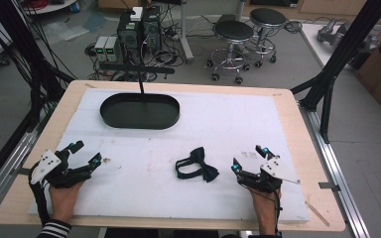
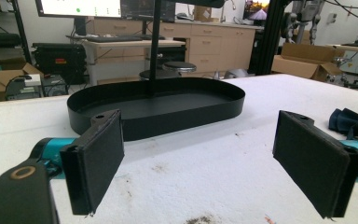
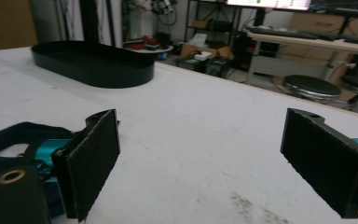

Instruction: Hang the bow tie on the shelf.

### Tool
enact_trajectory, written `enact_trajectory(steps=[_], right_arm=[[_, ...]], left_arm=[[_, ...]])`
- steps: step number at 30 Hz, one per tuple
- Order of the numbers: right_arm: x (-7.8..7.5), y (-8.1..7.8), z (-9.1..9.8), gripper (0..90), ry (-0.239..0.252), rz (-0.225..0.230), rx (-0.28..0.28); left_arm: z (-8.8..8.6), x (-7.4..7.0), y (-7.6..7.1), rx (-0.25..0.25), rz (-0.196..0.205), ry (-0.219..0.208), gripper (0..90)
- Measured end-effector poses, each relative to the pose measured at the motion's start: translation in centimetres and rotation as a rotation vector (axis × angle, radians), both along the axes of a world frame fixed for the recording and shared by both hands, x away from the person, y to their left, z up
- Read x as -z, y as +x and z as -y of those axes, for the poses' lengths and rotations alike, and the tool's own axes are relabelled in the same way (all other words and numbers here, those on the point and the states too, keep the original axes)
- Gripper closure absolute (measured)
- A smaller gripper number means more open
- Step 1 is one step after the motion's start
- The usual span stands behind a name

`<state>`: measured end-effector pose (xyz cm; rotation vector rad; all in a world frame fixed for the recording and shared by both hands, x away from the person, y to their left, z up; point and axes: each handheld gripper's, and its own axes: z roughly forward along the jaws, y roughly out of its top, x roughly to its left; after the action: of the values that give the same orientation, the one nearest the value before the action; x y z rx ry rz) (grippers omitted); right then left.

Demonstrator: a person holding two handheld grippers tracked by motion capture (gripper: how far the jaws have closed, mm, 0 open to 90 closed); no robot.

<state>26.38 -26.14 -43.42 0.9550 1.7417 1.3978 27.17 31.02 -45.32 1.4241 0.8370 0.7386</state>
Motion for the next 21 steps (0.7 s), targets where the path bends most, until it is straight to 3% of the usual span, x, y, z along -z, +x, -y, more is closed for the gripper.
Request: enact_trajectory(steps=[7,14,21], right_arm=[[-1.7,0.2,-1.5,10.8,-0.050,-0.054,-0.076],[-2.3,0.7,-2.6,10.8,-0.077,-0.115,-0.122],[-2.7,1.5,-3.5,10.9,-0.079,-0.212,-0.168]], left_arm=[[0.1,0.0,-0.1,0.003,0.010,0.012,16.7],[0.1,0.0,-0.1,0.003,0.008,0.005,16.6],[0.0,0.0,0.0,0.005,0.007,0.008,16.6]])
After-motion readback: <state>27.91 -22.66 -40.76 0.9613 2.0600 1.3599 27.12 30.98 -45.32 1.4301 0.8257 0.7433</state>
